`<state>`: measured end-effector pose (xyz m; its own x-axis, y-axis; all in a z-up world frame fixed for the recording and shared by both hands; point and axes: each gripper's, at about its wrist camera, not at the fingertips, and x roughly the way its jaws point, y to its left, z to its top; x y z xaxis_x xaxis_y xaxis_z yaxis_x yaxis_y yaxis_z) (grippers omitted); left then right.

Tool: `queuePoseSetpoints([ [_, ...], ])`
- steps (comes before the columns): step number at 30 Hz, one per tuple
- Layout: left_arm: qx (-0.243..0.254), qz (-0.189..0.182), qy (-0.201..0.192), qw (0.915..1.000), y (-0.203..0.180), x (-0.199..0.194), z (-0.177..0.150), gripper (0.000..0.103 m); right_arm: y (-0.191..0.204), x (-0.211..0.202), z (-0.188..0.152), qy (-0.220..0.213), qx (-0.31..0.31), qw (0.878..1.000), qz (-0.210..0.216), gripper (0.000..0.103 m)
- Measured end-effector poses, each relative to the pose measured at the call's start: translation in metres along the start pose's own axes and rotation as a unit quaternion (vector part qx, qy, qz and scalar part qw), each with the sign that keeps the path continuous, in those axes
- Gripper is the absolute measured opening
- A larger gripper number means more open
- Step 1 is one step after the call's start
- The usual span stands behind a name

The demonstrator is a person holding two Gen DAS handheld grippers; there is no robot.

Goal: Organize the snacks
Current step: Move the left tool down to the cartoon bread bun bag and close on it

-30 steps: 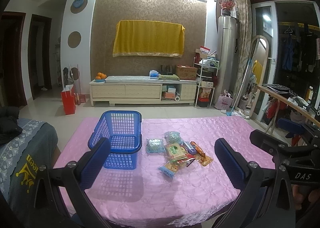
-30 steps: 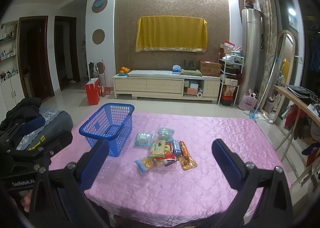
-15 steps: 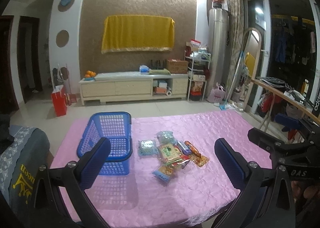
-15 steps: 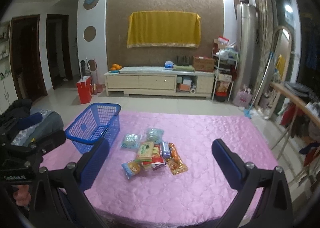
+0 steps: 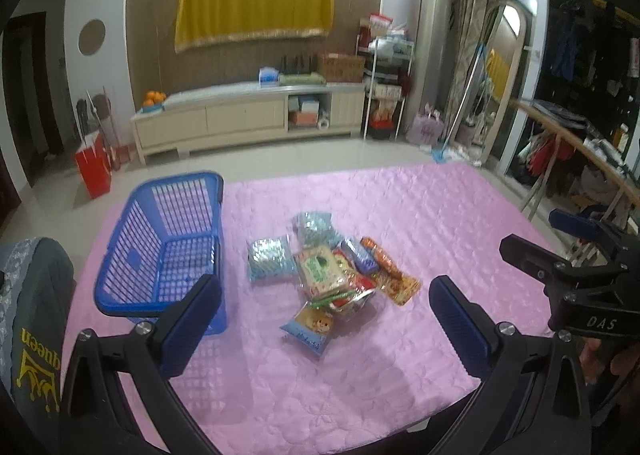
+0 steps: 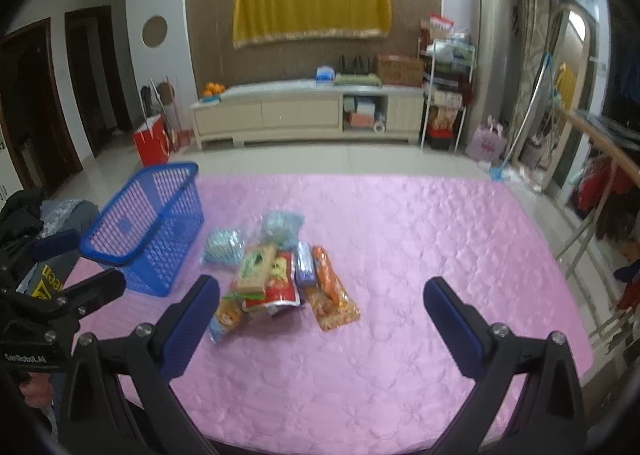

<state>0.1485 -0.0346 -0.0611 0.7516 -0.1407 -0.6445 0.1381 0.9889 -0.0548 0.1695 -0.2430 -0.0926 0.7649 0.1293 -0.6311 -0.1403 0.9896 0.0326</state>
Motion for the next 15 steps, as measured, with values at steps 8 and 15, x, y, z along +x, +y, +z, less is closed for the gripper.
queuePoseSetpoints([
  [8,0.028,0.003,0.07,0.9972,-0.004,0.071,-0.016,0.103,-0.004,0.061,-0.021,0.064,-0.008,0.998,0.011,0.103],
  [15,0.061,-0.025,0.124,0.9901,0.0,0.127,-0.031,0.103,-0.002,0.11,-0.046,0.12,-0.004,0.993,0.017,0.103],
])
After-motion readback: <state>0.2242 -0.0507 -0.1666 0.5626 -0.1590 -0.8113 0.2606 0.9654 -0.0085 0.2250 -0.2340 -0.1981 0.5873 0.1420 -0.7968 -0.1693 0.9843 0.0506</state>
